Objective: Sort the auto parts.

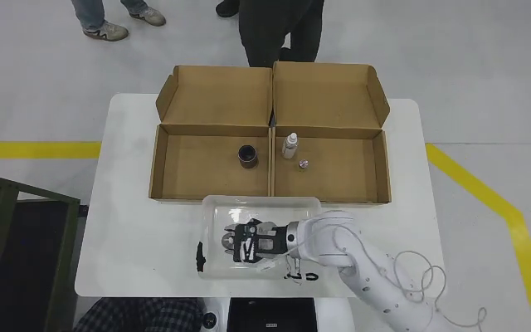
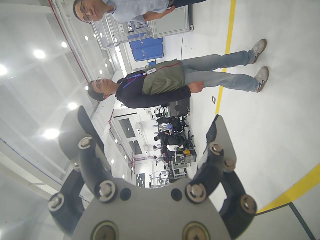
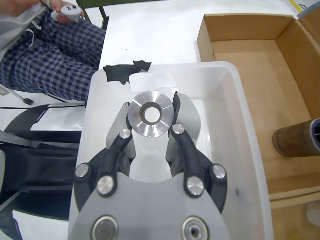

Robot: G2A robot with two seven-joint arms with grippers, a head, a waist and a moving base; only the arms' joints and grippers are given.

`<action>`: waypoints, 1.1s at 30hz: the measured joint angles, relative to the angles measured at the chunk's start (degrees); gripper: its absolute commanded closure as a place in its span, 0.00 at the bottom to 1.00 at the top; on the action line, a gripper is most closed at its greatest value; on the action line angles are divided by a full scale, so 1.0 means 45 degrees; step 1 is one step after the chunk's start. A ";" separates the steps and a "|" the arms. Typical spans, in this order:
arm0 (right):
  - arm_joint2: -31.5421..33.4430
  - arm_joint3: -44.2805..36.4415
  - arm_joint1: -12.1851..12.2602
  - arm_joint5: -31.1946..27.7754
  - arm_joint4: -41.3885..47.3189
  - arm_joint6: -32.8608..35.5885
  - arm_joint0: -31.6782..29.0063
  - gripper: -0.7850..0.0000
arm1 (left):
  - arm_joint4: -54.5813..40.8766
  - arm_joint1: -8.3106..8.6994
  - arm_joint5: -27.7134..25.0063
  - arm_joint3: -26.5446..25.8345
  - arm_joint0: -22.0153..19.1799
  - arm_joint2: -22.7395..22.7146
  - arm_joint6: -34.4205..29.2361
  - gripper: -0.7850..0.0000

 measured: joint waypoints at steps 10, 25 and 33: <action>0.1688 -0.0613 0.0350 -0.0135 0.1938 -0.1048 -0.0647 1.00 | 0.0000 0.0000 0.0000 0.0000 0.0000 0.0000 0.0000 0.00; 0.3321 -0.0728 0.0642 -0.0183 0.3442 -0.2831 -0.1129 1.00 | 0.0000 0.0000 0.0000 0.0000 0.0000 0.0000 0.0000 0.00; 0.3478 -0.0687 0.0671 0.0032 0.3442 -0.3592 -0.1180 1.00 | 0.0000 0.0000 0.0000 0.0000 0.0000 0.0000 0.0000 0.00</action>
